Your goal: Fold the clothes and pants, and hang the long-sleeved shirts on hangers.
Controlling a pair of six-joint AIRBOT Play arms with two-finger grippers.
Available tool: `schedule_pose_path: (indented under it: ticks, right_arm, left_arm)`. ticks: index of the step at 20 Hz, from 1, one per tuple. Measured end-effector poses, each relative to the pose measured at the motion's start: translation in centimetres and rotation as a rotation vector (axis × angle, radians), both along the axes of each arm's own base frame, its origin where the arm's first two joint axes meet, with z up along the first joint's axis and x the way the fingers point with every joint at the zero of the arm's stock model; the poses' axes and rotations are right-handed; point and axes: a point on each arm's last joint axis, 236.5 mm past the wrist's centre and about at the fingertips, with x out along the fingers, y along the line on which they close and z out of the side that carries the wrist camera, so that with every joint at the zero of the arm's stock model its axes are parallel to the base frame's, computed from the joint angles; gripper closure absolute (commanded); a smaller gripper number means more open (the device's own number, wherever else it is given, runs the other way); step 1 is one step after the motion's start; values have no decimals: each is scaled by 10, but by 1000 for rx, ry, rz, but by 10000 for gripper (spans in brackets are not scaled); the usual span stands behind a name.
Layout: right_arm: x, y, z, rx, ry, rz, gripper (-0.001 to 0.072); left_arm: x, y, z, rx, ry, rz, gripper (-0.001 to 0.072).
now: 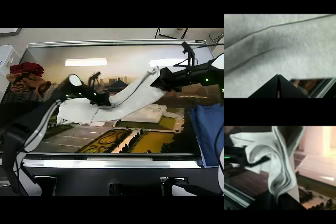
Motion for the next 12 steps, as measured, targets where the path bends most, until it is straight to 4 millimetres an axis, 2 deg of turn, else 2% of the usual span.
schedule_pose_path:
  ticks: [4,6,9,11,12]
  right_arm:
    - [-35,30,48,23,-73,25,681]
    - [-48,43,61,34,-86,41,680]
    - [-59,57,67,34,-89,52,680]
    - [-57,61,61,17,-78,48,680]
    - [-54,65,55,10,-64,48,680]
  left_arm:
    - [-39,-65,-35,-18,111,2,680]
    - [-53,-101,-41,-55,135,34,681]
    - [-63,-157,-30,-176,156,131,681]
    - [-58,-175,-22,-235,157,196,683]
    - [-52,-176,-20,-251,152,220,683]
